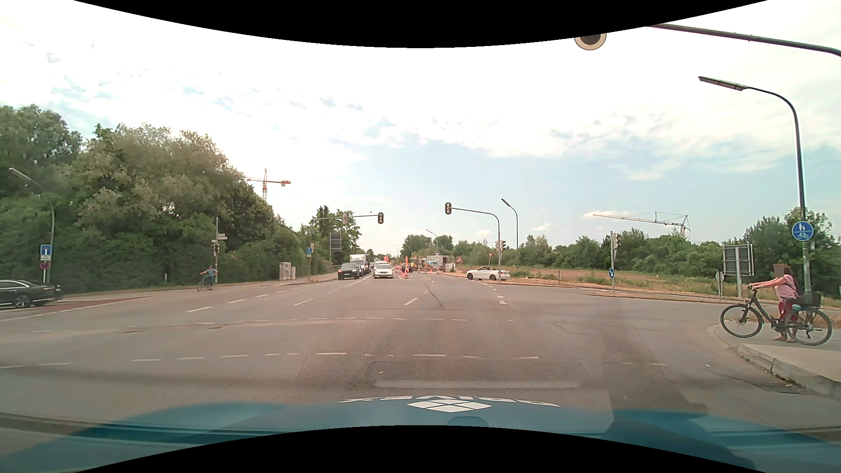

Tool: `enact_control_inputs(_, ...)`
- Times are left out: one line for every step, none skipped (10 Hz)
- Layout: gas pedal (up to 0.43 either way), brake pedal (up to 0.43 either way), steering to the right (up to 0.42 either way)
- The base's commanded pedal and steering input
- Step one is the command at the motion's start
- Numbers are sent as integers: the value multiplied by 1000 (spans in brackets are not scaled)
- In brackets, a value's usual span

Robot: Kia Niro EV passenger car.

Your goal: Follow the waypoints while adhering to traffic rules and regulations

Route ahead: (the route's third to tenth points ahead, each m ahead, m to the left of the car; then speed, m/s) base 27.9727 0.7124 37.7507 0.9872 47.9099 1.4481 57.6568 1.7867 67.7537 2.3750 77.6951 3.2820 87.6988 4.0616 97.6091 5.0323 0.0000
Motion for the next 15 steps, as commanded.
enact_control_inputs(0, 232, 14)
enact_control_inputs(0, 232, 14)
enact_control_inputs(0, 238, 14)
enact_control_inputs(0, 232, 14)
enact_control_inputs(0, 232, 14)
enact_control_inputs(0, 232, 14)
enact_control_inputs(0, 232, 14)
enact_control_inputs(0, 232, 14)
enact_control_inputs(0, 238, 14)
enact_control_inputs(0, 238, 14)
enact_control_inputs(0, 238, 14)
enact_control_inputs(0, 238, 14)
enact_control_inputs(0, 238, 14)
enact_control_inputs(0, 238, 14)
enact_control_inputs(0, 232, 14)
